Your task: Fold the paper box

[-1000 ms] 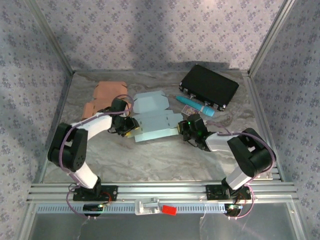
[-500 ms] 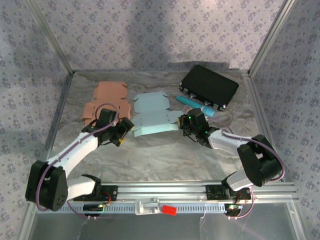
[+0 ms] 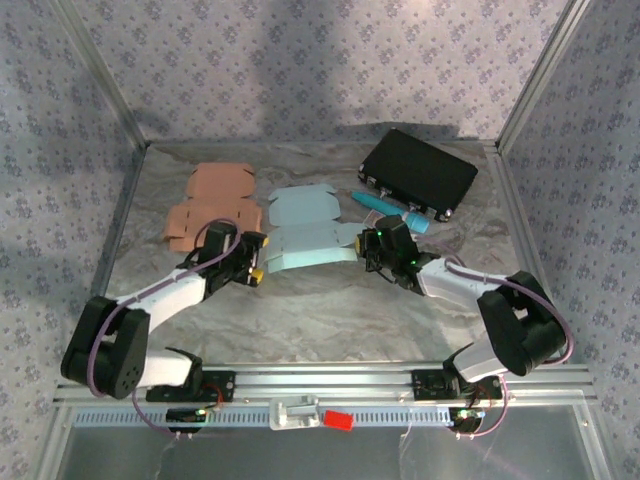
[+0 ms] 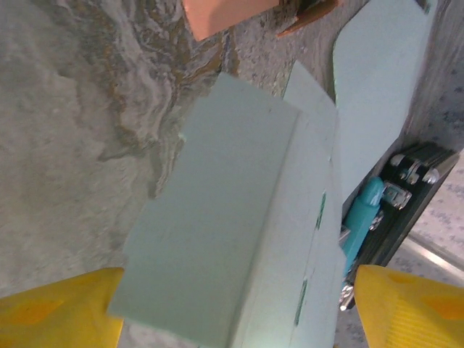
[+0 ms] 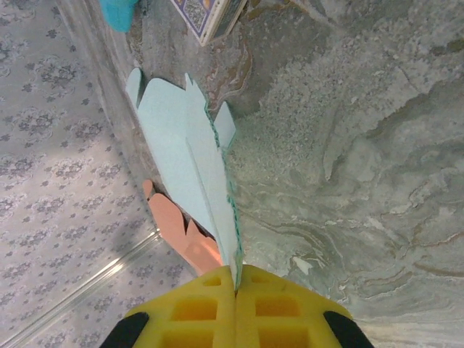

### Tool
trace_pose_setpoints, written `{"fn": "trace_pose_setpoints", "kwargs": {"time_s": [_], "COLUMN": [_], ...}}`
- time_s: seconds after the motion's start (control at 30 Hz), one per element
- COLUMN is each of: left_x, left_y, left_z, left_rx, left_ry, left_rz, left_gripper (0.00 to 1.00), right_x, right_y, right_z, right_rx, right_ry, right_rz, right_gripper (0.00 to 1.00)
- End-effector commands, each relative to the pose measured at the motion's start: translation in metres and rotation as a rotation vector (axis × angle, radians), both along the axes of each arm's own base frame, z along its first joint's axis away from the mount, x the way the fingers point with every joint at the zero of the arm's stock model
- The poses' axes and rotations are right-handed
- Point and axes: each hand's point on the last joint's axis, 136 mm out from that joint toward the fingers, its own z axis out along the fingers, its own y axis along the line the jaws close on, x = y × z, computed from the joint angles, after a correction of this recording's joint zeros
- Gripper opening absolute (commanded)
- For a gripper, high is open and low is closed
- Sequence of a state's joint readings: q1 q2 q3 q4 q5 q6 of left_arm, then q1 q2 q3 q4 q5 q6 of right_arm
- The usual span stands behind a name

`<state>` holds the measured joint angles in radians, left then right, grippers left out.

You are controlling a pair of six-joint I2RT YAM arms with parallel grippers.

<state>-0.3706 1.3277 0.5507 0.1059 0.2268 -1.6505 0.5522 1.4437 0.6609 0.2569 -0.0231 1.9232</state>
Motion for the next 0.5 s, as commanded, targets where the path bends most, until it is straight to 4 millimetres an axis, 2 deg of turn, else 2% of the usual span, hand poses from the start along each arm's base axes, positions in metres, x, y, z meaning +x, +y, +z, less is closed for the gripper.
{"fn": "trace_pose_setpoints", "kwargs": {"time_s": [0.0, 0.47], "left_x": [0.016, 0.017], "left_y": [-0.004, 0.010], "left_z": [0.012, 0.024], "left_rx": [-0.060, -0.001], "left_ry": [-0.064, -0.093], "left_rz": [0.055, 0.072], "left_gripper": [0.76, 0.30], "right_x": [-0.001, -0.005], "right_y": [-0.001, -0.005], "right_z": [0.013, 0.020], "right_rx": [0.020, 0.031], "right_ry": [-0.004, 0.003], "right_rz": [-0.015, -0.005], "right_gripper": [0.00, 0.00]}}
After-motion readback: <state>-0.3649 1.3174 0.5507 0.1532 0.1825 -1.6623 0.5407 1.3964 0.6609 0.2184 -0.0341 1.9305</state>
